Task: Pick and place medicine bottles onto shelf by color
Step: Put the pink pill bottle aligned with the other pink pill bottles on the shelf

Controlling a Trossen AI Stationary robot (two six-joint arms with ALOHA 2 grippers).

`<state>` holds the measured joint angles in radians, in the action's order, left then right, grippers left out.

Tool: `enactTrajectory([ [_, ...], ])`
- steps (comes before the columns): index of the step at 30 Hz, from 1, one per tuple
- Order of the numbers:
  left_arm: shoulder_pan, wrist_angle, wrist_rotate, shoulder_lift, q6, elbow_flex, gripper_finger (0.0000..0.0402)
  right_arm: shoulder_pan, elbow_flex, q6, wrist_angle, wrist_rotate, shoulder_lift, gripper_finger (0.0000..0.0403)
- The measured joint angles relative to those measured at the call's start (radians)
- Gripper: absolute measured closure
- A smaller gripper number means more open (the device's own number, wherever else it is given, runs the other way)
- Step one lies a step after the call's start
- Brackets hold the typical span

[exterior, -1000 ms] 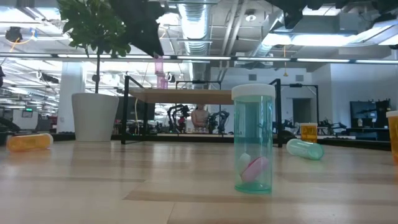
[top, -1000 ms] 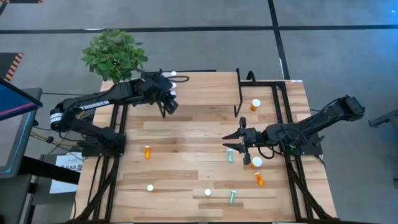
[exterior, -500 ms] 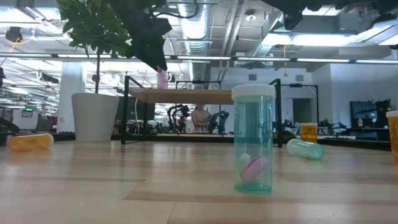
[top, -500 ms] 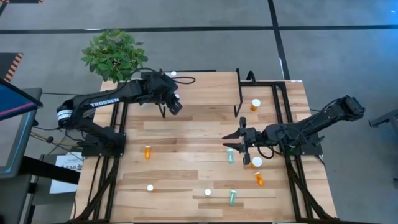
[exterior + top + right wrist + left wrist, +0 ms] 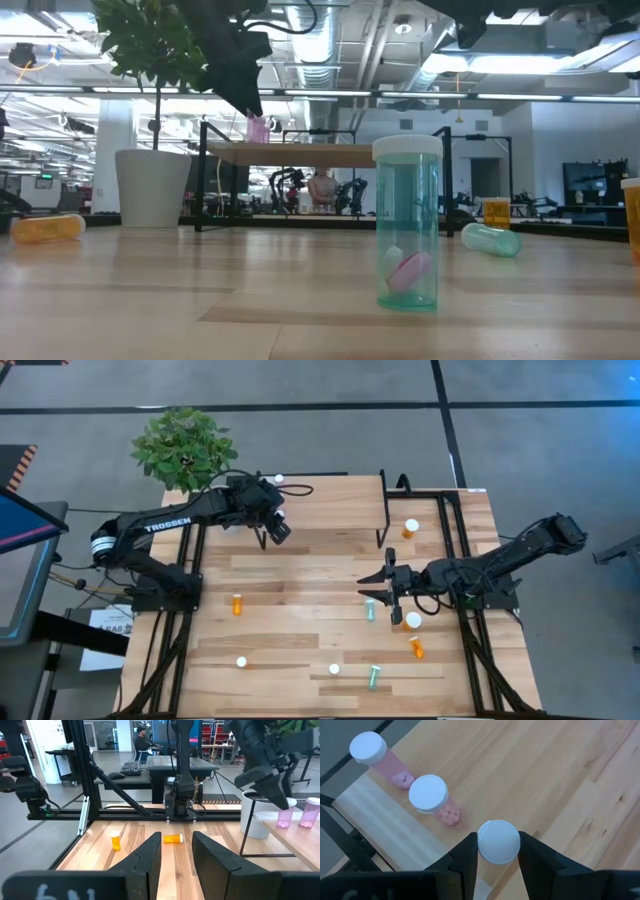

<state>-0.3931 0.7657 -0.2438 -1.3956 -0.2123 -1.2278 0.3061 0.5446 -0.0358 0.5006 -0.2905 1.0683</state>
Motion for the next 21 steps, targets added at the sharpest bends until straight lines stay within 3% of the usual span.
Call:
enactTrajectory([
  [12, 0.0, 0.005, -0.001, 0.0, -0.002, 0.0, 0.0291, 0.0, 0.0, 0.0, 0.0, 0.0, 0.0, 0.027],
  [21, -0.001, 0.036, 0.004, -0.004, -0.01, 0.005, 0.0261, 0.0, 0.0, 0.001, 0.0, 0.0, 0.0, 0.027],
])
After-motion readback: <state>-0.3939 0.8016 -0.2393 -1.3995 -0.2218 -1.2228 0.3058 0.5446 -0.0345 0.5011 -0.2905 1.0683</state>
